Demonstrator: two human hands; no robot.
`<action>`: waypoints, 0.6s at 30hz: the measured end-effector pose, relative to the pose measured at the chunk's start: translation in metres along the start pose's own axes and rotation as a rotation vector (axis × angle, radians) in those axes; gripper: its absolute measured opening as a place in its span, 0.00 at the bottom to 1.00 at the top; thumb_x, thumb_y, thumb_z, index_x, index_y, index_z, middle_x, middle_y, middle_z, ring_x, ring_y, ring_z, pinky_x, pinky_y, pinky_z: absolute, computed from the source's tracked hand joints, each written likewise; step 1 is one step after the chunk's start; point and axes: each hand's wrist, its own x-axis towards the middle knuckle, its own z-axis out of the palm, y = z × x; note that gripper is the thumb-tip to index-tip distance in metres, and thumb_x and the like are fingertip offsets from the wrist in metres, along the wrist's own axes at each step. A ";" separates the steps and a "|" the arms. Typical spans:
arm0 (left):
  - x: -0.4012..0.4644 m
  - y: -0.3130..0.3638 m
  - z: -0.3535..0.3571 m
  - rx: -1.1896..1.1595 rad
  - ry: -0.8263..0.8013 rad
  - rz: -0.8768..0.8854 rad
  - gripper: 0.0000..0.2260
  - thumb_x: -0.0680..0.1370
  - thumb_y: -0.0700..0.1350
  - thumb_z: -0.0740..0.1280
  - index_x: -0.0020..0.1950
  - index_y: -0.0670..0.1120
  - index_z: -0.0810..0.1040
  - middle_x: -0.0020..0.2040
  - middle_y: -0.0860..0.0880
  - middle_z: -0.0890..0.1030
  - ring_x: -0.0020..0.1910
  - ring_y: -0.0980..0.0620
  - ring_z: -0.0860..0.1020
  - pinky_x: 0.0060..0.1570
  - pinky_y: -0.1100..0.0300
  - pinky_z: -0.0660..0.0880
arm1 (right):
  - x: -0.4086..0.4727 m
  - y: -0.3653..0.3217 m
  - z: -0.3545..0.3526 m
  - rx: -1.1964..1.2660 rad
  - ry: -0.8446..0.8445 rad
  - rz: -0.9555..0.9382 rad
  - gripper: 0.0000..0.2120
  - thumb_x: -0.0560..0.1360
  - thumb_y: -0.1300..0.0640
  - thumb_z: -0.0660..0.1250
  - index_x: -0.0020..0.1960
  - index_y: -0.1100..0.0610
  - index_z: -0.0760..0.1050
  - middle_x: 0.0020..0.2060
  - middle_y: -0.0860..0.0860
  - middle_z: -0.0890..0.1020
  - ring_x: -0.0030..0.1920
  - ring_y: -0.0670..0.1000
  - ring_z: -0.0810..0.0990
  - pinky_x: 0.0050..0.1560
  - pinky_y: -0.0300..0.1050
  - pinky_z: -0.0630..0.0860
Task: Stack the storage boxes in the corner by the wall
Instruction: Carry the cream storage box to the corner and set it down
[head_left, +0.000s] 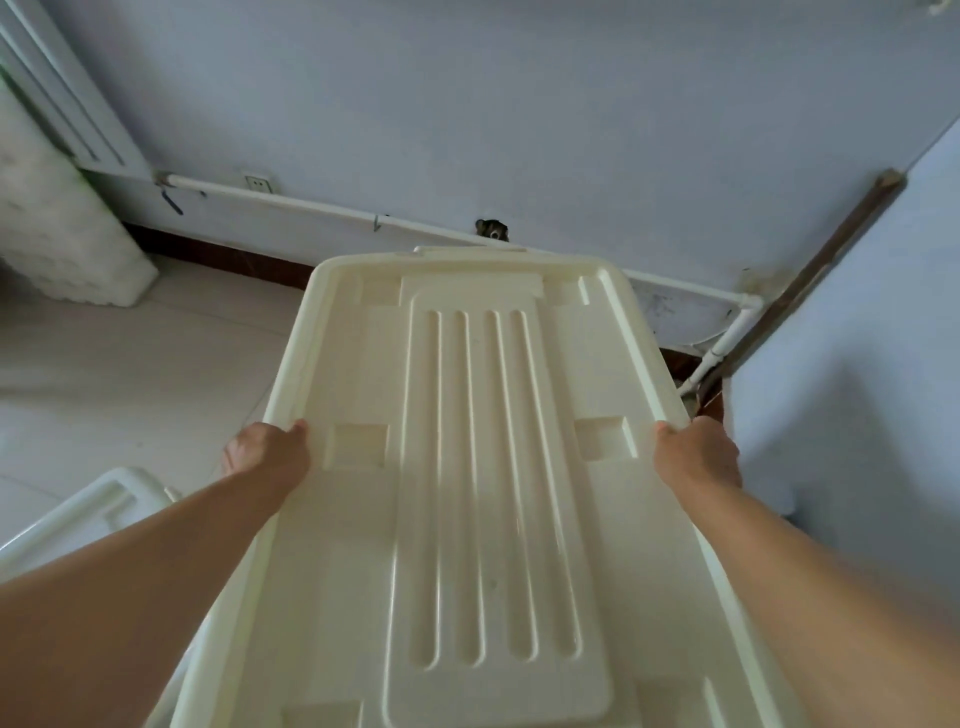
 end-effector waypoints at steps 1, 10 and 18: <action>0.005 0.006 0.003 -0.006 0.006 -0.015 0.24 0.78 0.53 0.61 0.59 0.31 0.76 0.57 0.31 0.77 0.58 0.35 0.75 0.56 0.49 0.74 | 0.011 -0.008 0.000 -0.006 -0.005 -0.017 0.20 0.78 0.50 0.58 0.63 0.63 0.70 0.58 0.62 0.78 0.56 0.63 0.77 0.53 0.54 0.74; 0.049 0.046 0.031 0.010 -0.007 -0.096 0.25 0.79 0.54 0.60 0.58 0.31 0.76 0.57 0.31 0.77 0.58 0.35 0.75 0.59 0.47 0.74 | 0.085 -0.066 0.019 -0.039 -0.030 -0.073 0.19 0.78 0.51 0.58 0.61 0.64 0.71 0.58 0.62 0.78 0.58 0.63 0.76 0.58 0.57 0.74; 0.084 0.068 0.042 0.009 0.011 -0.164 0.25 0.79 0.53 0.59 0.58 0.30 0.75 0.57 0.30 0.77 0.58 0.34 0.75 0.58 0.46 0.74 | 0.129 -0.120 0.036 -0.120 -0.066 -0.124 0.18 0.79 0.51 0.57 0.61 0.62 0.71 0.58 0.60 0.78 0.59 0.62 0.75 0.56 0.51 0.68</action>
